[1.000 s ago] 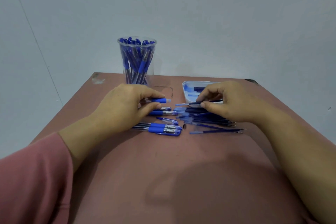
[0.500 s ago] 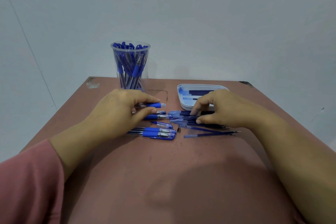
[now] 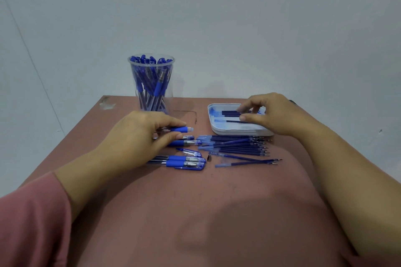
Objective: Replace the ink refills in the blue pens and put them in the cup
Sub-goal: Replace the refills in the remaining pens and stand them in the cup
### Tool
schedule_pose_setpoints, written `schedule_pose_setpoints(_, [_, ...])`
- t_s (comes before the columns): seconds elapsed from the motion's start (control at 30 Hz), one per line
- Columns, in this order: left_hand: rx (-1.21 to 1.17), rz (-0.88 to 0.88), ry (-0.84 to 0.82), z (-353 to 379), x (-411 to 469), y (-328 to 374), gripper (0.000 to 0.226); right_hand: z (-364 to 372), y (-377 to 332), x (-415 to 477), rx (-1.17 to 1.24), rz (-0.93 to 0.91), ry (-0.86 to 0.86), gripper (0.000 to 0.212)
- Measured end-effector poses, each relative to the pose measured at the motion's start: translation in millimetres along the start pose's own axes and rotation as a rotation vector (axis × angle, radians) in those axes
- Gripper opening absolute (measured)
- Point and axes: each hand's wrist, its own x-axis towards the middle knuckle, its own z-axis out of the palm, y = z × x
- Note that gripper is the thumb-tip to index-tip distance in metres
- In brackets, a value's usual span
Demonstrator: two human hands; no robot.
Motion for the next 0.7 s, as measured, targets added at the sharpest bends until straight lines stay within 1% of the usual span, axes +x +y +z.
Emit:
schedule_pose_setpoints(0.17, [-0.005,-0.019,-0.015,0,1,-1,0.027,5,13,18,-0.114,0.089,-0.114,0.020])
schedule_pose_setpoints(0.37, [0.002,-0.022,-0.033,-1,2,-2,0.027,13,19,32,-0.251,0.083,-0.172,0.014])
schedule_pose_setpoints(0.53, [0.007,-0.027,-0.041,-1,3,-2,0.031,16,24,34,-0.230,0.070,-0.187,0.007])
schedule_pose_setpoints(0.7, [0.008,-0.033,-0.043,-1,3,-4,0.028,8,16,28,-0.091,0.026,-0.098,0.002])
